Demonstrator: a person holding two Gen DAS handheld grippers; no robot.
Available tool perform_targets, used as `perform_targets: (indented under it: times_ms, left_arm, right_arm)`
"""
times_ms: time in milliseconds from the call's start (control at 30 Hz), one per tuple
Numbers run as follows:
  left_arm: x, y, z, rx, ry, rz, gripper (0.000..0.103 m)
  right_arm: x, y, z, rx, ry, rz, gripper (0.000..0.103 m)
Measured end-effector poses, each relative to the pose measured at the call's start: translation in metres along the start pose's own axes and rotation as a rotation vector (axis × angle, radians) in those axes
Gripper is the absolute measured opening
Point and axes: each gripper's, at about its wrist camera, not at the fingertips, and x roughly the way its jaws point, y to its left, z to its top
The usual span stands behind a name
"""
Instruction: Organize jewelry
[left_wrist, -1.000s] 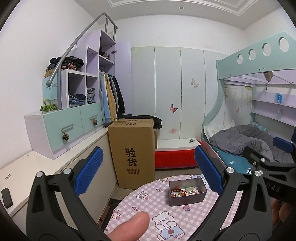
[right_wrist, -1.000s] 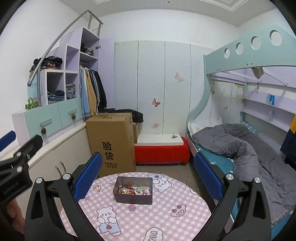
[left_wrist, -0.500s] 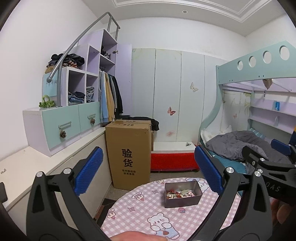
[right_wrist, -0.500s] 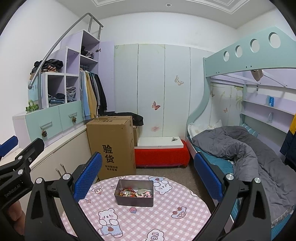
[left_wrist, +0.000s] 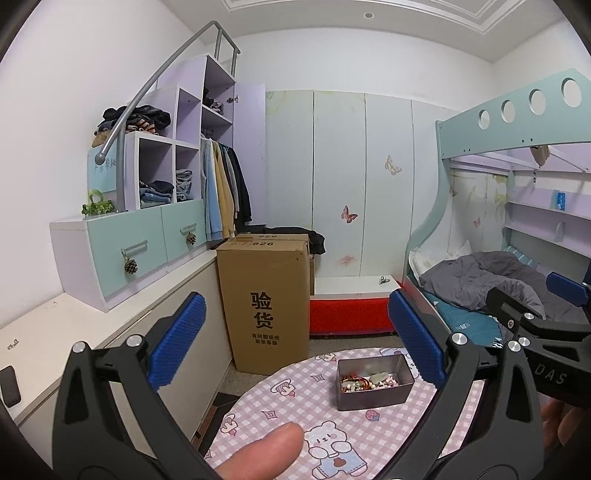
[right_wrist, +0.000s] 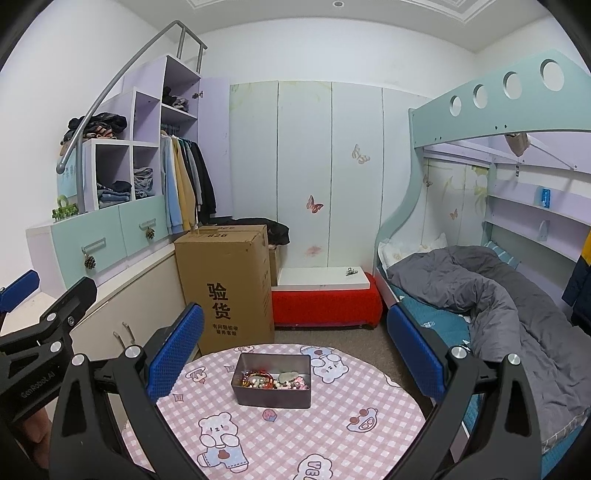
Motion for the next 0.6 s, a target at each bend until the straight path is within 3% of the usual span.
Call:
perform_targets:
  times_ms: [600]
  left_arm:
    - [0.0007, -0.0008, -0.0004, -0.003, 0.002, -0.003, 0.097]
  right_arm:
    - [0.0052, 0.0018, -0.0026, -0.009, 0.009, 0.003, 0.096]
